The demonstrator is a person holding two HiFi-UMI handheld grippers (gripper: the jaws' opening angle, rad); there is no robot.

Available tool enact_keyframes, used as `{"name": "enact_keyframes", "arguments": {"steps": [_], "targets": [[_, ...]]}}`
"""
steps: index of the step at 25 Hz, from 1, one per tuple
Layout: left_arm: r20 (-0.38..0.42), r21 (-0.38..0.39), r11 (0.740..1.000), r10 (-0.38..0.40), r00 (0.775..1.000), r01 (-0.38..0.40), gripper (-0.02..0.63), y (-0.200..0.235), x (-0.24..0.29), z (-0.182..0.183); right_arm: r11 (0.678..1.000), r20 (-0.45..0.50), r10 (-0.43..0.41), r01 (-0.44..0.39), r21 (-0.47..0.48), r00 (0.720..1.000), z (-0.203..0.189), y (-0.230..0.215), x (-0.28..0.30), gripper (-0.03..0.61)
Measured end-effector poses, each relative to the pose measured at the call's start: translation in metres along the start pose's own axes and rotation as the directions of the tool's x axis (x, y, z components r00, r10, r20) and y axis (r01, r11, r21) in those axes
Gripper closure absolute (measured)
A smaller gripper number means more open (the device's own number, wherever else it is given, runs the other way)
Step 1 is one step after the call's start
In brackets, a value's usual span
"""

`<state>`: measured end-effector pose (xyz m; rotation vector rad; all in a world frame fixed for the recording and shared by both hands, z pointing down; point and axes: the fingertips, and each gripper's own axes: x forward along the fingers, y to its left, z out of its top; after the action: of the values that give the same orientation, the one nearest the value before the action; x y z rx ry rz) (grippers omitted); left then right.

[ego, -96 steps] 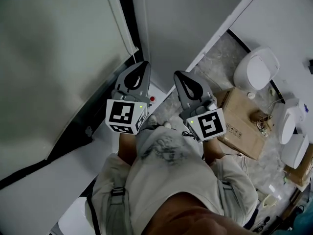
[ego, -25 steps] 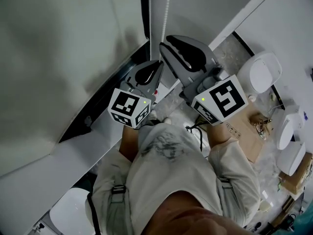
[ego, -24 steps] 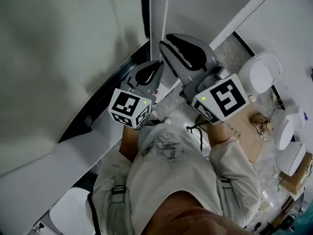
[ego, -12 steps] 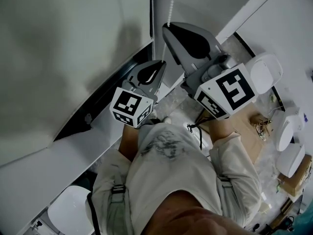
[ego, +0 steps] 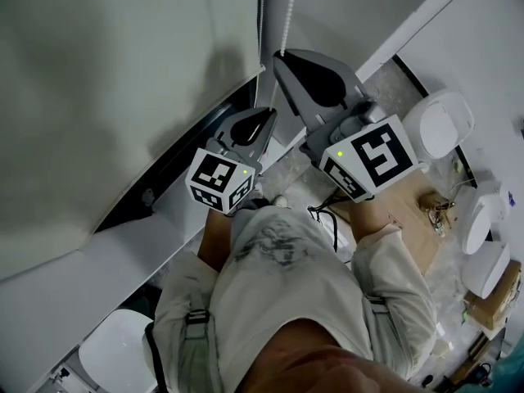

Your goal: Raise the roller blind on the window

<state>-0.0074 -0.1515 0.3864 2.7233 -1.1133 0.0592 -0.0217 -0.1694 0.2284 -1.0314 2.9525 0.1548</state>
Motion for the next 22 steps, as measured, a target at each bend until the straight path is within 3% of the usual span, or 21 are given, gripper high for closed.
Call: {"name": "enact_keyframes", "arguments": {"steps": [6,22], "targets": [[0.018,-0.015,1.0,-0.004,1.0,0.004,0.601,0.003,0.0,-0.018,1.0,0.019,0.001,-0.001,0.006,1.0,-0.018,0.002,-0.002,0.568],[-0.069,-0.029,0.999,0.023,0.997,-0.025,0.601,0.008,-0.001,-0.077,0.999,-0.034,0.032,-0.031,0.028,0.999,-0.074,0.019,-0.01,0.568]]}}
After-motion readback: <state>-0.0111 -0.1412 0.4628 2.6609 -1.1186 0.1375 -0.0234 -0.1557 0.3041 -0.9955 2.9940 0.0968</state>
